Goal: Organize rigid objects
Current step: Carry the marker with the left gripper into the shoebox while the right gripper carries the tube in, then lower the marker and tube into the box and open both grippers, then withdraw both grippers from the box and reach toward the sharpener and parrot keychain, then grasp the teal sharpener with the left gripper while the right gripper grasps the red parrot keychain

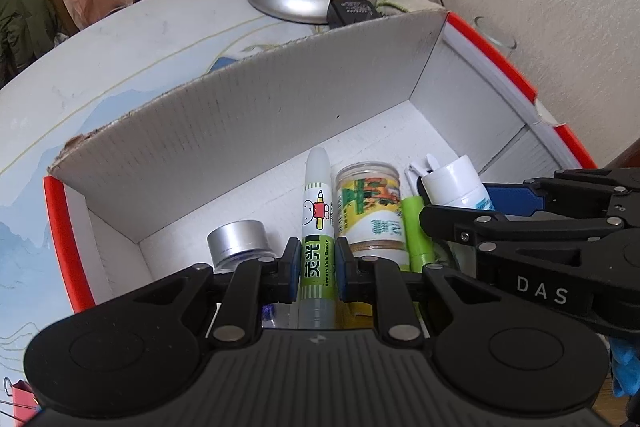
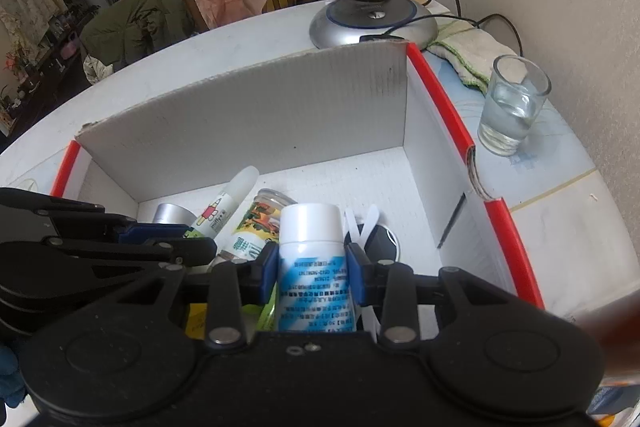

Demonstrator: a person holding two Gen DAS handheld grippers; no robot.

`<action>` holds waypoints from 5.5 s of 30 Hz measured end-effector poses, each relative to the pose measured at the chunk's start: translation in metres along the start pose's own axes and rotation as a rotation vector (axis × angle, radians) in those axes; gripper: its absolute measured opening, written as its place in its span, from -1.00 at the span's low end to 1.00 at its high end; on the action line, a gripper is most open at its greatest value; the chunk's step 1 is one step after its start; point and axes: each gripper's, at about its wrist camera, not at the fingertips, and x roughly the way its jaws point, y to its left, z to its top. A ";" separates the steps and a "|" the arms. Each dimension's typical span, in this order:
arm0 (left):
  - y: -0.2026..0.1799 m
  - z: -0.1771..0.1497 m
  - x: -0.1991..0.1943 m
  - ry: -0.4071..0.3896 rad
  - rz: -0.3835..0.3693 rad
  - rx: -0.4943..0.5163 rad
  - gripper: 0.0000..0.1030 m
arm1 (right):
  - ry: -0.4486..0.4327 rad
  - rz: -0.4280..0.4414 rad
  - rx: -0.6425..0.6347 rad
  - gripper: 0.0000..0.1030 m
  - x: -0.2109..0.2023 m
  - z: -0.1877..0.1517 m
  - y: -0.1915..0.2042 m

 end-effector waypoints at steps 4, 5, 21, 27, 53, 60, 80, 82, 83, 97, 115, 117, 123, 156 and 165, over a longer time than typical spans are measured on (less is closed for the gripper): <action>0.001 0.000 0.007 0.024 0.006 -0.004 -0.67 | 0.022 -0.002 -0.005 -0.31 0.005 0.001 0.002; 0.000 0.001 0.007 0.029 0.008 0.000 -0.67 | 0.025 -0.004 -0.006 -0.31 0.005 0.001 0.003; 0.007 -0.004 0.003 0.074 0.000 -0.032 -0.66 | 0.032 0.005 0.014 -0.16 -0.007 -0.004 0.002; 0.009 -0.010 -0.022 0.016 -0.035 -0.043 -0.66 | 0.011 0.010 0.010 -0.11 -0.021 -0.007 0.006; 0.036 -0.083 -0.157 -0.263 -0.133 -0.051 -0.65 | -0.130 0.028 0.014 0.24 -0.112 -0.042 0.071; 0.061 -0.118 -0.187 -0.306 -0.109 -0.069 0.25 | -0.172 0.047 0.021 0.29 -0.133 -0.058 0.100; 0.166 -0.213 -0.247 -0.379 -0.007 -0.186 0.60 | -0.233 0.157 -0.021 0.81 -0.147 -0.107 0.190; 0.175 -0.222 -0.247 -0.379 0.005 -0.183 0.68 | -0.233 0.165 -0.020 0.83 -0.144 -0.110 0.199; 0.179 -0.226 -0.245 -0.376 0.013 -0.181 0.74 | -0.233 0.171 -0.022 0.83 -0.142 -0.111 0.204; 0.208 -0.275 -0.207 -0.418 0.078 -0.174 1.00 | -0.145 0.105 -0.032 0.85 -0.096 -0.121 0.247; 0.228 -0.271 -0.150 -0.342 0.094 -0.252 1.00 | -0.019 -0.015 -0.067 0.64 -0.006 -0.098 0.270; 0.228 -0.270 -0.145 -0.334 0.080 -0.239 1.00 | -0.006 -0.029 -0.071 0.60 0.003 -0.095 0.270; 0.226 -0.265 -0.126 -0.297 0.090 -0.201 1.00 | 0.050 -0.068 -0.087 0.45 0.026 -0.088 0.272; 0.204 -0.254 -0.103 -0.253 0.079 -0.055 -0.37 | 0.071 -0.159 -0.047 -0.50 0.045 -0.086 0.263; 0.207 -0.257 -0.116 -0.253 0.069 -0.110 -0.38 | 0.042 -0.122 -0.055 -0.78 0.023 -0.092 0.261</action>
